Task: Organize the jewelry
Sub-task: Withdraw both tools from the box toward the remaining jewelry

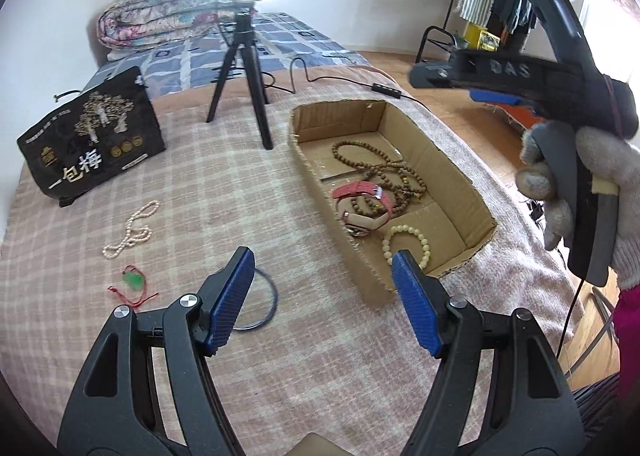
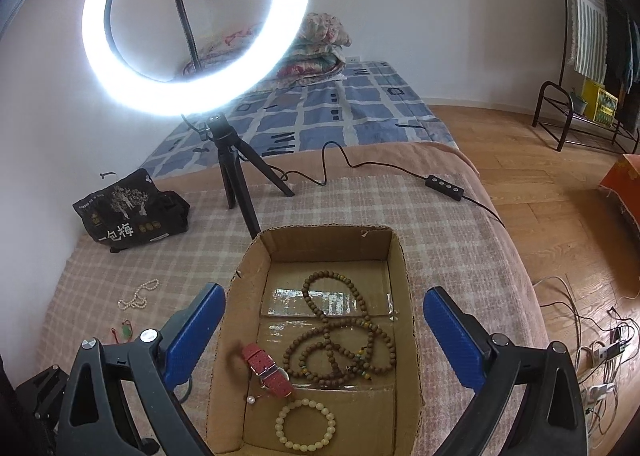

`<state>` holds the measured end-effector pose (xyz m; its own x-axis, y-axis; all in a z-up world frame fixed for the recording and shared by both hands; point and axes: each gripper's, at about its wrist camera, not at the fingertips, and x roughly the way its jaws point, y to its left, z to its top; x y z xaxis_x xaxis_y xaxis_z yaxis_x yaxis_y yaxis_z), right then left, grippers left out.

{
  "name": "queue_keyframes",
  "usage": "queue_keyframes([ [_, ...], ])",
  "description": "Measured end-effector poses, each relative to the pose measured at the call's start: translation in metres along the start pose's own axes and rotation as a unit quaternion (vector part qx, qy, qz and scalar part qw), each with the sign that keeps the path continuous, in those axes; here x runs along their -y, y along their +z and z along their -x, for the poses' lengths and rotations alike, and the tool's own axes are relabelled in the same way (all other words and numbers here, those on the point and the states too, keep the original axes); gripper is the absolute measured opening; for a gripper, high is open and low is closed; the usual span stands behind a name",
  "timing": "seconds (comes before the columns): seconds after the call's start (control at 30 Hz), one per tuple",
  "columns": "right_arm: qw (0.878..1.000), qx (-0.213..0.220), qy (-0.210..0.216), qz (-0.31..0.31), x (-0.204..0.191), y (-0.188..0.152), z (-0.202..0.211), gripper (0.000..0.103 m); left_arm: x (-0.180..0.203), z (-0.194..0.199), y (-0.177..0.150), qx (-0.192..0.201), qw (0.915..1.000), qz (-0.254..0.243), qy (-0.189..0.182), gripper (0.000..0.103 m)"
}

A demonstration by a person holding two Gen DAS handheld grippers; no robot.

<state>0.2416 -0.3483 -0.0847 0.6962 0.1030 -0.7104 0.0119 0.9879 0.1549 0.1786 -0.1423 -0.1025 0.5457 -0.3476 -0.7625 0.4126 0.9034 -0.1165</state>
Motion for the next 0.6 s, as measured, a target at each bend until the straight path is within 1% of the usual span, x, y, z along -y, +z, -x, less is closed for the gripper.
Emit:
queue_keyframes([
  [0.17, 1.000, 0.005, -0.002, 0.005, -0.011, -0.015, 0.015, 0.101, -0.029, 0.019, -0.006, 0.008, 0.9997, 0.021, 0.009, 0.073],
  [0.33, 1.000, 0.013, 0.003, 0.024, -0.031, -0.033, 0.031, 0.101, -0.059, 0.033, -0.013, 0.010, 0.9991, 0.032, 0.027, 0.073],
  [0.47, 0.999, 0.013, 0.022, 0.034, -0.051, -0.052, 0.041, 0.101, -0.088, 0.041, -0.018, 0.006, 0.9981, 0.045, 0.041, 0.073],
  [0.6, 0.998, 0.011, 0.056, 0.041, -0.077, -0.075, 0.047, 0.101, -0.115, 0.050, -0.021, 0.004, 0.9974, 0.048, 0.054, 0.073],
])
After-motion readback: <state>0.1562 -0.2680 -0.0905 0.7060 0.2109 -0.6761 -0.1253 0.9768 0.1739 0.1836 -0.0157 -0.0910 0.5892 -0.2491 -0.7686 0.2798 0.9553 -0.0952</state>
